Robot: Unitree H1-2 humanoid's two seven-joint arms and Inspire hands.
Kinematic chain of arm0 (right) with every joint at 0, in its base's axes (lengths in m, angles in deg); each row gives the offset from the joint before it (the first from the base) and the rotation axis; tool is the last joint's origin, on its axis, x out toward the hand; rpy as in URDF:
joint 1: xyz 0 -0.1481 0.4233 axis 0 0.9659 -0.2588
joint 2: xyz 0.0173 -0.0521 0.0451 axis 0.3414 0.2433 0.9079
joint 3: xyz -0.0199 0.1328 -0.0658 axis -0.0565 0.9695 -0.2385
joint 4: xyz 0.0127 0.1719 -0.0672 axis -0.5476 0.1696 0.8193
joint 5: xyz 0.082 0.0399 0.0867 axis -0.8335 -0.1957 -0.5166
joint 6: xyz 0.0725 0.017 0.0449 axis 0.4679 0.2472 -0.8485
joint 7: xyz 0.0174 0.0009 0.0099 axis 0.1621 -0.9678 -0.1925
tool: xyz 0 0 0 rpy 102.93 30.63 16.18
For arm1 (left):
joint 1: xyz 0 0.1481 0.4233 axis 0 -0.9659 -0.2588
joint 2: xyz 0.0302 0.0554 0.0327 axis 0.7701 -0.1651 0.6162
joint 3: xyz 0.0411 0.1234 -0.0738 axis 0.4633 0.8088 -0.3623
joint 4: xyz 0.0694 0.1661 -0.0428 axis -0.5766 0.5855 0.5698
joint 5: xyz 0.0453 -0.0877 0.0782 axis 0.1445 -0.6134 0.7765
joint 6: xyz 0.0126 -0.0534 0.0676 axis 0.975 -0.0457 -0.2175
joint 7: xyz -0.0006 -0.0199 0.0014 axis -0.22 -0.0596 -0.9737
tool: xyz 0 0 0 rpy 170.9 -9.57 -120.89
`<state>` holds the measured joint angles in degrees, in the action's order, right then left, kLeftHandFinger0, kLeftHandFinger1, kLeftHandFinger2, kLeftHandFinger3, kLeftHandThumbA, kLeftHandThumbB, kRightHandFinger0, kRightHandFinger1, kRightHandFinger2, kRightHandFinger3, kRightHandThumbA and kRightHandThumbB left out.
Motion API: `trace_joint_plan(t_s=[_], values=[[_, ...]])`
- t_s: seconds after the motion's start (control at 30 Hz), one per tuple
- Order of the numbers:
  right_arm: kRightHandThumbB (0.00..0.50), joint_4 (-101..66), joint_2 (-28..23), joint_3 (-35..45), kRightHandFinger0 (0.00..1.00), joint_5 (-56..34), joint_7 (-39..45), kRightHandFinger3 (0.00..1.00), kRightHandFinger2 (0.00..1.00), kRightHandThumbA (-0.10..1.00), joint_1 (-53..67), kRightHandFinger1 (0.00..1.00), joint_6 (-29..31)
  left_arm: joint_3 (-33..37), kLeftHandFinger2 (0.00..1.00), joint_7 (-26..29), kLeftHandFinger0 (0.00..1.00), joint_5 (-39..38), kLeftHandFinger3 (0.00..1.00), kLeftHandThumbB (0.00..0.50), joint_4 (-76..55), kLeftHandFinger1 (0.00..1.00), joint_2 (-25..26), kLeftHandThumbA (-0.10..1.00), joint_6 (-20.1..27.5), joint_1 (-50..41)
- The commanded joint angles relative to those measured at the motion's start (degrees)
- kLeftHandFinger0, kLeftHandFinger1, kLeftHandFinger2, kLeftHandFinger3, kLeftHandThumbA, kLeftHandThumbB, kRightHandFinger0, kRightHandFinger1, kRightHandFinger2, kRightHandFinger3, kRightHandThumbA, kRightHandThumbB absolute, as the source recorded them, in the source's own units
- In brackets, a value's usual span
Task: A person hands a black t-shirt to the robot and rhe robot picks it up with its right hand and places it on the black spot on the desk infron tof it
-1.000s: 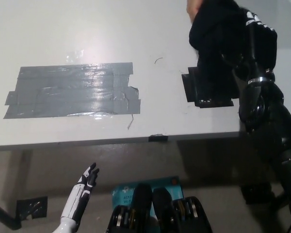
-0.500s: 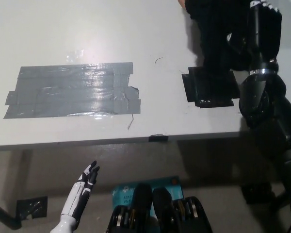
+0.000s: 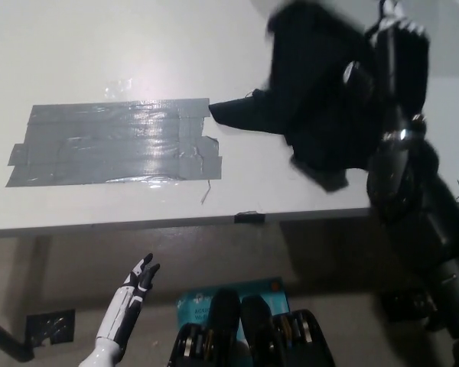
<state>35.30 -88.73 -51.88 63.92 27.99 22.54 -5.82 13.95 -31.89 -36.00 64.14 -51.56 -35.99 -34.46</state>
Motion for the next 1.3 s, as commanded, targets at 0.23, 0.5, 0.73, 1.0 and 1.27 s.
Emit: trace_joint_plan(t_s=[0.23, 0.5, 0.73, 1.0, 1.27], values=[[0.110, 22.25, 1.46, -6.26, 0.13, -0.32, 7.58, 1.00, 1.00, -0.10, -3.13, 0.67, 2.60, 0.78, 0.86, -0.34, 0.98, 0.79, 0.95, 0.500, -1.66, 1.00, 0.77, 1.00, -0.09, 1.02], [0.481, 15.17, -1.88, -10.62, 1.00, -4.05, 39.77, 1.00, 1.00, 0.55, -2.92, 1.00, -7.29, 0.96, 0.80, -0.85, 0.93, 0.82, 0.85, 0.498, -2.74, 0.96, 0.98, 1.00, -1.54, 1.63], [0.500, -12.71, -10.36, -6.22, 1.00, -15.72, 48.78, 1.00, 1.00, 0.97, 0.32, 1.00, -12.51, 0.81, 0.75, -0.90, 0.83, 0.60, 0.79, 0.499, -1.28, 0.87, 1.35, 1.00, -0.47, 3.12], [0.458, -41.23, -18.36, 4.38, 1.00, -31.05, 45.78, 1.00, 1.00, 1.00, 2.76, 1.00, -13.69, 0.96, 0.77, -1.41, 0.78, 0.36, 0.80, 0.491, -0.58, 0.88, 1.55, 1.00, -0.62, 3.06], [0.499, -65.39, -18.59, 15.76, 1.00, -49.76, 36.81, 1.00, 1.00, 1.00, 8.37, 1.00, -17.88, 1.02, 0.75, -0.89, 0.79, 1.03, 0.80, 0.482, -0.02, 0.85, 1.44, 1.00, -0.81, 4.17]])
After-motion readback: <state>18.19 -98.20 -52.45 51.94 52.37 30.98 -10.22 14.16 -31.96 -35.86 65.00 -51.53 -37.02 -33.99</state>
